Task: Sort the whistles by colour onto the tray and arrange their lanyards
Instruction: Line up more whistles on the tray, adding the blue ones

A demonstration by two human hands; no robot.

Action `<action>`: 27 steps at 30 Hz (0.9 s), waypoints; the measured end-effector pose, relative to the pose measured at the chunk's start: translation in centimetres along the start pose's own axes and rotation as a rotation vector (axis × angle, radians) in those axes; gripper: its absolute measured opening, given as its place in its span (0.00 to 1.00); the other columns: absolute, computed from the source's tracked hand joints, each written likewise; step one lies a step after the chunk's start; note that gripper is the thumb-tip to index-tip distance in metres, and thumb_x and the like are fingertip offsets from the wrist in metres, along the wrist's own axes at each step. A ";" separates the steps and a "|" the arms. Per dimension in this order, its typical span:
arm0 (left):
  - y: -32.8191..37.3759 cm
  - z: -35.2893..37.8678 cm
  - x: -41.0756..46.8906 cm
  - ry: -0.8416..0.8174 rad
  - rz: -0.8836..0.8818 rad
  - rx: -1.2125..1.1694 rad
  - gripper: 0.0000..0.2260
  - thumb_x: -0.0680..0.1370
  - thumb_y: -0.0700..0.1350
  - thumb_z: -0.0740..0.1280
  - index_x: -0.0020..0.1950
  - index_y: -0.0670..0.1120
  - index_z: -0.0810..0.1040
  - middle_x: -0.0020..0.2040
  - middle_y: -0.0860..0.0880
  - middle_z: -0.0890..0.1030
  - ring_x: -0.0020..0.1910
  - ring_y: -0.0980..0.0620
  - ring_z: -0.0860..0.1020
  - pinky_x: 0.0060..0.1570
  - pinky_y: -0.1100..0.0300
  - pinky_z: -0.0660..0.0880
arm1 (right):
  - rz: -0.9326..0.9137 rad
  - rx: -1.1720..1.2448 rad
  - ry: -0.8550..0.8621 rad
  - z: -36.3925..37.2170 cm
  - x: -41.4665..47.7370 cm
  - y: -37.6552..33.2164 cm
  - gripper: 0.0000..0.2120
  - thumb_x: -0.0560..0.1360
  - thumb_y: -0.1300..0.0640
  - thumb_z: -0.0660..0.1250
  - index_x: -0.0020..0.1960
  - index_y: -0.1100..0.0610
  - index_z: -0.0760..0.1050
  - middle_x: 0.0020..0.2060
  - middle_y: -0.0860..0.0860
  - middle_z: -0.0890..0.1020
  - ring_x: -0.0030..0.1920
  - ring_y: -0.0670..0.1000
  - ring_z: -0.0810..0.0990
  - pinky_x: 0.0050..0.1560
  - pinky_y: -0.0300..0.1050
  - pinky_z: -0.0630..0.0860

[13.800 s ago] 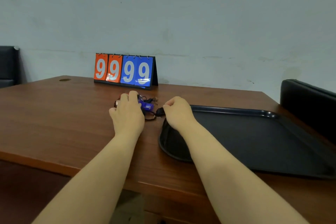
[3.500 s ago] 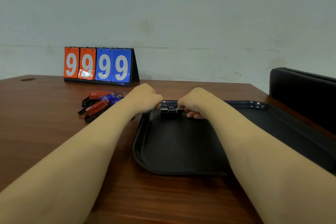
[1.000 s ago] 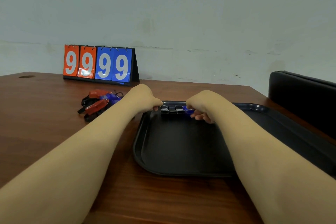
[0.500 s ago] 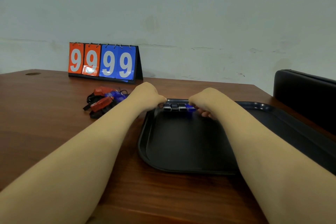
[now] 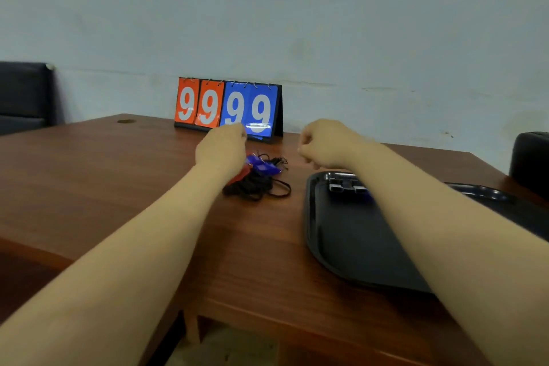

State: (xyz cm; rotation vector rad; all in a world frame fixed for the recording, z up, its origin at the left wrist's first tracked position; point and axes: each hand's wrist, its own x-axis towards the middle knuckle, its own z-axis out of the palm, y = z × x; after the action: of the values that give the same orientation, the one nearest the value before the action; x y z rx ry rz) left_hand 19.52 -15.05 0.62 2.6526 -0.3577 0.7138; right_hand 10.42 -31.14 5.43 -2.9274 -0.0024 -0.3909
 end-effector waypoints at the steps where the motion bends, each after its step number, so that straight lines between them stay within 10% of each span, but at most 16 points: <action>1: -0.5 0.8 0.0 -0.039 0.046 0.052 0.11 0.81 0.47 0.59 0.60 0.47 0.74 0.55 0.45 0.77 0.52 0.47 0.75 0.50 0.51 0.76 | -0.013 -0.049 -0.018 1.0 0.9 -1.0 0.12 0.77 0.64 0.59 0.55 0.64 0.77 0.53 0.59 0.81 0.53 0.58 0.79 0.52 0.44 0.74; 8: -1.1 2.9 0.4 -0.116 0.168 0.157 0.15 0.79 0.53 0.60 0.60 0.46 0.75 0.56 0.44 0.72 0.54 0.46 0.72 0.51 0.52 0.73 | -0.066 -0.208 -0.191 7.1 4.2 -4.4 0.17 0.76 0.63 0.65 0.64 0.60 0.70 0.60 0.57 0.76 0.56 0.56 0.76 0.52 0.45 0.71; 18: 0.1 3.2 -0.3 -0.169 0.212 0.162 0.15 0.79 0.49 0.61 0.64 0.46 0.73 0.57 0.44 0.72 0.54 0.45 0.72 0.49 0.52 0.71 | -0.025 -0.256 0.096 5.4 3.5 -3.7 0.15 0.78 0.60 0.63 0.64 0.59 0.71 0.59 0.58 0.70 0.56 0.59 0.76 0.48 0.48 0.71; 27: 1.5 2.5 -1.7 -0.099 0.165 0.243 0.12 0.78 0.44 0.62 0.61 0.48 0.69 0.57 0.47 0.75 0.54 0.46 0.74 0.51 0.51 0.68 | 0.366 0.563 0.199 -3.5 -4.6 7.2 0.06 0.78 0.59 0.62 0.49 0.61 0.67 0.41 0.62 0.82 0.39 0.59 0.84 0.42 0.52 0.81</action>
State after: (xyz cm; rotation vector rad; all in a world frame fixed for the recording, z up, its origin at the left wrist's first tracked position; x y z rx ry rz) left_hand 18.68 -17.24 -1.88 2.9206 -0.5550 0.7173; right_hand 5.29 -38.77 6.19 -2.2639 0.3794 -0.5171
